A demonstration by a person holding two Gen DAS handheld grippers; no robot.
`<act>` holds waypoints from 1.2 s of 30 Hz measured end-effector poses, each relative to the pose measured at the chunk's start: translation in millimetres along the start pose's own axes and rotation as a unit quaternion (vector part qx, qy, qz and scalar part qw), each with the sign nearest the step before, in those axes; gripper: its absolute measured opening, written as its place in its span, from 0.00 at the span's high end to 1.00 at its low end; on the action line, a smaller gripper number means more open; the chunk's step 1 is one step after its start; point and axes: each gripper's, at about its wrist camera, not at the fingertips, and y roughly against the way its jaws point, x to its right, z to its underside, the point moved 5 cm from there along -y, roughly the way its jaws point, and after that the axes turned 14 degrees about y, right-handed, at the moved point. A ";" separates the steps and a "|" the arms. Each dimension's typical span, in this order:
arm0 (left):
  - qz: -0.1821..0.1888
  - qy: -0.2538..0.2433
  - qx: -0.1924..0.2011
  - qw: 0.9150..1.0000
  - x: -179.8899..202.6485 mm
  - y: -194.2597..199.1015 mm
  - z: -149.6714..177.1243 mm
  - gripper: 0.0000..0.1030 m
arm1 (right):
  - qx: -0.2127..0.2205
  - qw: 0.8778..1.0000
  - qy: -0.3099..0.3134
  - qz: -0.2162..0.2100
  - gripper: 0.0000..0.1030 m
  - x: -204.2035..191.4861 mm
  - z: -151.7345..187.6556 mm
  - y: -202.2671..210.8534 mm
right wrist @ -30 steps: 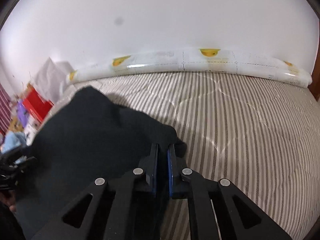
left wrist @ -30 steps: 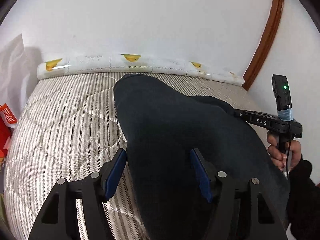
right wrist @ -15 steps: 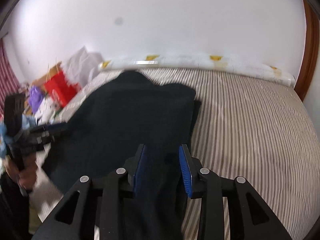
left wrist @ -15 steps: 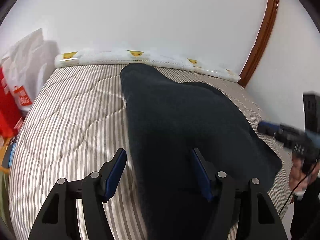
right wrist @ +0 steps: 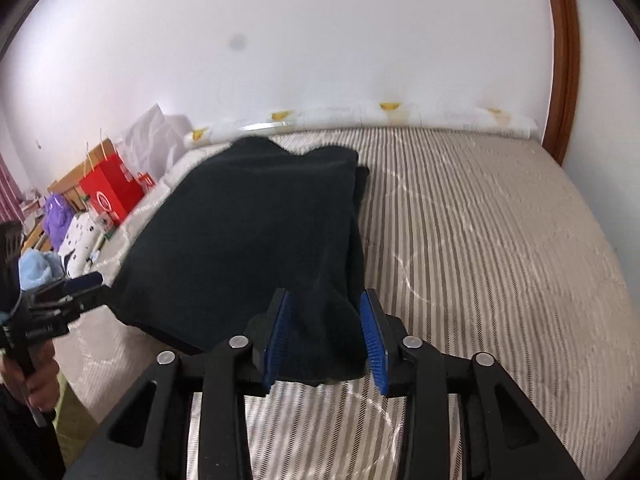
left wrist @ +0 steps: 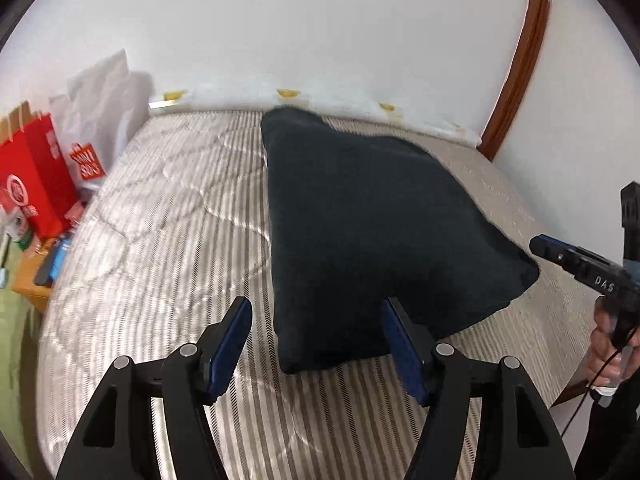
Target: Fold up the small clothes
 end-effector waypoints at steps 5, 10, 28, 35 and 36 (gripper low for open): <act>-0.015 0.012 0.045 0.999 13.4 43.4 -8.6 0.24 | 0.030 0.999 -0.010 0.018 0.32 -8.2 -16.9 43.8; -0.027 0.004 0.081 0.996 30.3 79.1 -6.6 0.14 | 0.034 0.999 -0.012 0.025 0.29 -12.4 -14.6 72.8; -0.051 -0.008 0.108 0.993 58.6 120.3 0.1 0.08 | 0.048 0.995 -0.001 0.085 0.02 -0.9 -4.5 132.8; -0.052 -0.007 0.108 0.993 59.6 122.1 1.1 0.08 | 0.048 0.995 -0.006 0.086 0.02 -1.0 -3.4 136.4; -0.052 -0.007 0.109 0.993 59.2 122.3 0.4 0.08 | 0.048 0.995 -0.005 0.085 0.02 -0.8 -3.4 136.6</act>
